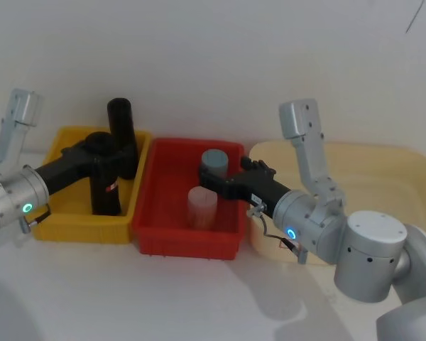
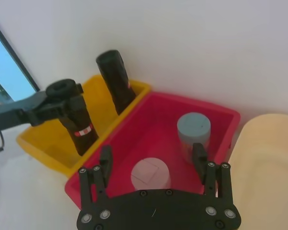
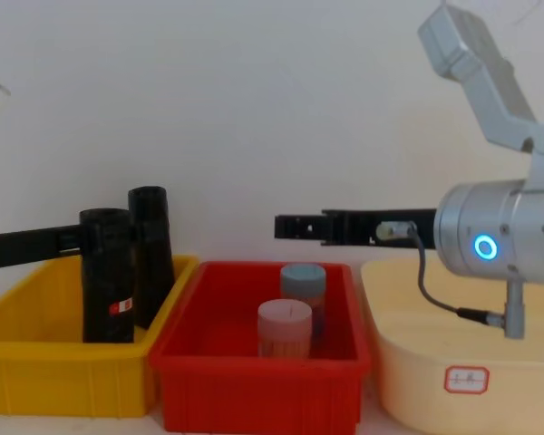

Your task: Pick up the garbage bag with the one hand and transfer it to the other hand.

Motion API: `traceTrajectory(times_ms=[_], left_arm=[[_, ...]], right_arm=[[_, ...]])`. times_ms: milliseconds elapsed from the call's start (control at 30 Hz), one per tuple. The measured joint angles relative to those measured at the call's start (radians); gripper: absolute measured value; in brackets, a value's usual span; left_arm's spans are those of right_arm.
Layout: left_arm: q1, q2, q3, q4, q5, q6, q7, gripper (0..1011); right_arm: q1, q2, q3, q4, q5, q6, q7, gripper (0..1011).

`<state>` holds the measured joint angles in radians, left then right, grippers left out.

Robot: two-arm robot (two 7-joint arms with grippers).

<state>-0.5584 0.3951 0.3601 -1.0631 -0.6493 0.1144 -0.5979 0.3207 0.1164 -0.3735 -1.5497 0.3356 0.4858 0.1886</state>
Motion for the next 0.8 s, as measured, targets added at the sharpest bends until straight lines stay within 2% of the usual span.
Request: traceTrajectory(times_ms=[300, 333, 400, 567, 800], left_arm=[[-0.002, -0.001, 0.001, 0.002, 0.000, 0.000, -0.001, 718], [-0.002, -0.001, 0.001, 0.003, 0.000, 0.000, -0.001, 658], [-0.002, -0.001, 0.001, 0.003, 0.000, 0.000, -0.001, 602], [-0.003, -0.002, 0.002, 0.004, 0.000, 0.000, -0.001, 544], [-0.003, -0.002, 0.002, 0.004, 0.000, 0.000, -0.001, 516]], right_arm=[[0.018, 0.008, -0.005, 0.053, -0.003, 0.008, 0.007, 1001], [0.022, 0.008, -0.007, 0.062, -0.004, 0.011, 0.008, 1001], [0.027, 0.009, -0.009, 0.073, -0.006, 0.013, 0.010, 1001], [0.043, 0.009, -0.017, 0.108, -0.014, 0.023, 0.019, 1001], [0.065, 0.007, -0.033, 0.144, -0.025, 0.038, 0.037, 1001]])
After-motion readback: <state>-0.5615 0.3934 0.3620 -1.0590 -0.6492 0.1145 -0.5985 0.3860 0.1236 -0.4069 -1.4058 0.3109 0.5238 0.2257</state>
